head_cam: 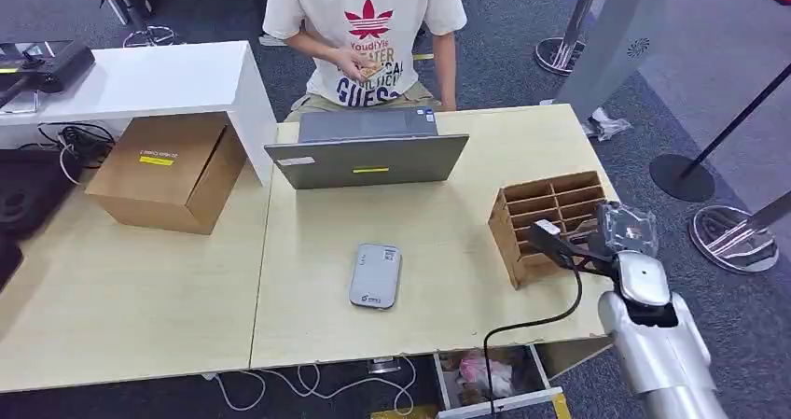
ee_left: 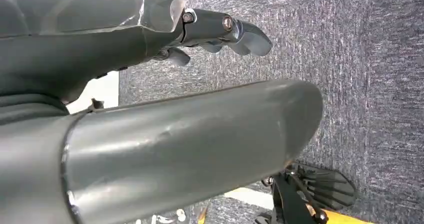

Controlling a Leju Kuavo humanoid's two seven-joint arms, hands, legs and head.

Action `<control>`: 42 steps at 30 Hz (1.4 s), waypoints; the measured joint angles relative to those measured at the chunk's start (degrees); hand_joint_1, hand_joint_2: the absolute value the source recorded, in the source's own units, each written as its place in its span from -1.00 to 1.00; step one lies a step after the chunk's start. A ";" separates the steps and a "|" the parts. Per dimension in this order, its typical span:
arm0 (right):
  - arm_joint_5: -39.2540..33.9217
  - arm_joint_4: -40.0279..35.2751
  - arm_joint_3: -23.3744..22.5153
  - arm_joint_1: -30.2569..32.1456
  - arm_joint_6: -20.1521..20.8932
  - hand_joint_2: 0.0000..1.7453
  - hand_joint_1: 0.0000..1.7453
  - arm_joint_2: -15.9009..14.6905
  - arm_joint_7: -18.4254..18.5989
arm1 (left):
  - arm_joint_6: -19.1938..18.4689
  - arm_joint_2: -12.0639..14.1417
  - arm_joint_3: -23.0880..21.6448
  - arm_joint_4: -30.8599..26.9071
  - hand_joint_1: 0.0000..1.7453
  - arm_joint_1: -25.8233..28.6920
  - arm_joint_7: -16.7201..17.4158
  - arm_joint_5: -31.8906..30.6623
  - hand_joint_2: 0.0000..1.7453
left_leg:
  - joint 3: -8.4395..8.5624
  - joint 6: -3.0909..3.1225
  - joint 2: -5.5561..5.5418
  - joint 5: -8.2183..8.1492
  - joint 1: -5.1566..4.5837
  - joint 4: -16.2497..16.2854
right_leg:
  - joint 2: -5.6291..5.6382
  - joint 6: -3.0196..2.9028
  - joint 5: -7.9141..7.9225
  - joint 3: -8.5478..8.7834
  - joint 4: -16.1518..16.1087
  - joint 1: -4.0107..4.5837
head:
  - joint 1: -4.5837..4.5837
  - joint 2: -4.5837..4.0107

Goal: Pass the card to the sensor for recognition and then transmit it.

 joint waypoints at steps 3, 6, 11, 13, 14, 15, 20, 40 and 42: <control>-0.02 0.28 0.00 -0.48 -0.07 1.00 1.00 0.00 -0.15 | 0.07 0.00 0.00 0.00 -1.00 0.00 0.02 0.22 -1.00 | 0.00 0.00 0.00 0.00 0.00 0.00 | 0.00 0.00 0.00 0.00 0.00 0.00 | -0.02 0.00; -0.02 0.70 0.02 -0.89 -0.07 1.00 1.00 0.00 -0.17 | 0.13 0.00 0.00 0.00 -1.00 0.00 0.07 0.39 -1.00 | -0.01 0.00 0.00 0.00 0.00 0.00 | 0.00 0.00 0.00 0.00 0.00 0.00 | 0.00 0.00; 0.02 1.60 0.20 -1.61 -0.07 1.00 1.00 0.00 -0.31 | 0.26 0.00 0.00 0.00 -1.00 -0.01 0.11 0.57 -1.00 | -0.02 0.00 0.00 0.00 0.00 -0.01 | 0.00 0.00 0.00 0.00 0.01 0.00 | 0.02 0.00; 0.02 1.97 0.33 -1.94 -0.09 1.00 1.00 0.00 -0.33 | 0.42 -0.02 0.00 0.00 -1.00 -0.01 0.11 0.63 -1.00 | -0.01 0.00 0.00 0.00 0.00 0.00 | 0.00 0.00 0.00 0.00 0.01 0.00 | 0.00 0.00; 0.02 2.14 0.37 -2.09 -0.07 1.00 1.00 0.00 -0.33 | 0.44 0.00 0.00 0.00 -1.00 -0.01 0.13 0.63 -1.00 | -0.01 0.00 0.00 0.00 0.00 0.00 | 0.00 0.00 0.00 0.00 0.01 0.00 | 0.00 0.00; 0.02 2.32 0.42 -2.24 -0.07 1.00 1.00 0.00 -0.33 | 0.46 -0.02 0.00 0.00 -1.00 0.00 0.13 0.63 -1.00 | -0.01 0.00 0.00 0.00 0.00 0.00 | 0.00 0.00 0.00 0.00 0.01 0.00 | 0.00 0.00; 0.02 2.82 0.61 -2.69 -0.09 1.00 1.00 0.02 -0.33 | 0.55 -0.02 0.00 0.00 -1.00 0.00 0.13 0.63 -1.00 | -0.01 0.00 0.00 0.00 0.00 0.00 | 0.00 0.00 0.00 0.01 0.01 0.00 | 0.00 0.00; 0.46 -6.91 0.81 -5.14 -2.16 1.00 1.00 -0.26 -0.33 | 0.04 -0.22 0.00 0.00 -1.00 -0.03 -0.52 0.42 -1.00 | -0.02 0.00 0.00 0.01 0.00 0.00 | 0.00 0.00 0.00 -0.01 0.02 -0.01 | 0.00 0.00; 0.37 -7.94 0.81 -6.43 -2.12 1.00 1.00 -0.77 -0.33 | 0.04 -0.33 0.00 0.00 -1.00 -0.06 -0.55 0.63 -1.00 | -0.02 0.00 0.00 0.01 -0.01 0.00 | 0.01 0.00 0.01 -0.01 0.02 -0.01 | 0.00 0.00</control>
